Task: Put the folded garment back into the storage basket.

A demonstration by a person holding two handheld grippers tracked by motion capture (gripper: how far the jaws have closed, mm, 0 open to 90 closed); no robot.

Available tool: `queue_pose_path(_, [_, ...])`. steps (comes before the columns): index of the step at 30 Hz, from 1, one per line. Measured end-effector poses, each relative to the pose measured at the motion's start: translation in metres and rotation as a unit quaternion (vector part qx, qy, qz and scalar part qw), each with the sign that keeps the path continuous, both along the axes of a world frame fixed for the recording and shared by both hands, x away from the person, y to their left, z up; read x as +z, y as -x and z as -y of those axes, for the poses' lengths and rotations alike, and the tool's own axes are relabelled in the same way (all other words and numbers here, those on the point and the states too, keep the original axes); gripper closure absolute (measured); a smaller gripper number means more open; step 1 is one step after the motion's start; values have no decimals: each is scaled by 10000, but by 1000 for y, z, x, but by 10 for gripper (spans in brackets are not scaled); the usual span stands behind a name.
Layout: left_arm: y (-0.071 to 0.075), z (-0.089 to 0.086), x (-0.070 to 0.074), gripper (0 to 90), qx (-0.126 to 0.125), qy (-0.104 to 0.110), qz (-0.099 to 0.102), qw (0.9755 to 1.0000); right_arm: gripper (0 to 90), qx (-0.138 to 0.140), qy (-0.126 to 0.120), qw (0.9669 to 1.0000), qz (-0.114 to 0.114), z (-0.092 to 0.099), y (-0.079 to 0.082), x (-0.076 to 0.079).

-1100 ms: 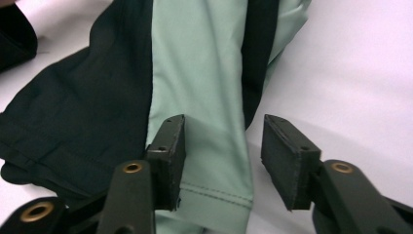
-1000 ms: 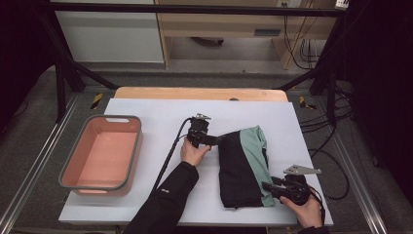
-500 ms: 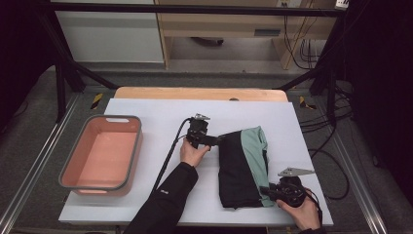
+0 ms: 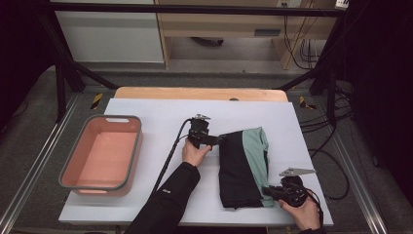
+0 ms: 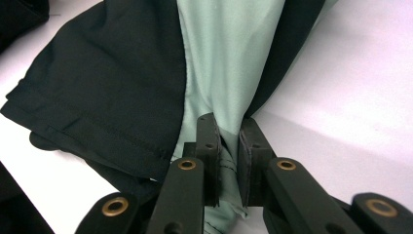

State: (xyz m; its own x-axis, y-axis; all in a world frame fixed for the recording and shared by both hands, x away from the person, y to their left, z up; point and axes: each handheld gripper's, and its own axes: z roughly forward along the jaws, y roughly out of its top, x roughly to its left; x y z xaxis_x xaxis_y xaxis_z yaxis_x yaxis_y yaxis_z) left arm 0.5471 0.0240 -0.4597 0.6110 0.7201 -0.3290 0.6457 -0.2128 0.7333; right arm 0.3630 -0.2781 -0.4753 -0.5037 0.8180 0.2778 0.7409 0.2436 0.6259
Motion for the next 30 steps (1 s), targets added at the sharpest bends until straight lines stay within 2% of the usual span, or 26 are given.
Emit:
queue_pose_path(4, [-1,5,-3,183,-92,100,-26,9999,821,22,16,10000,11,0,0,0])
queue_pose_path(8, [-1,8,-6,276,-244,255,-44,9994,820,30,42,10000,38,-1,0,0])
queue_pose_path(12, [-2,9,-9,357,-314,328,-171,9988,819,41,29,10000,36,-1,0,0])
queue_pose_path(15, [-1,9,-8,415,-333,268,-139,9990,819,37,30,10000,36,-1,0,0])
queue_pose_path(17, [0,8,-5,428,-250,123,-46,9996,819,27,26,10000,34,-1,0,0])
queue_pose_path(19, [-1,5,-5,435,-164,6,-59,9998,818,30,37,10000,41,-1,0,0])
queue_pose_path(22, [-2,3,-10,445,-157,28,-233,9996,817,32,30,10000,35,-1,0,0])
queue_pose_path(26, [2,11,-12,467,-163,-82,-63,9998,816,33,36,10000,35,-1,0,0])
queue_pose_path(30, [4,12,-15,531,-229,-121,-119,9996,817,41,65,10000,40,-2,0,0])
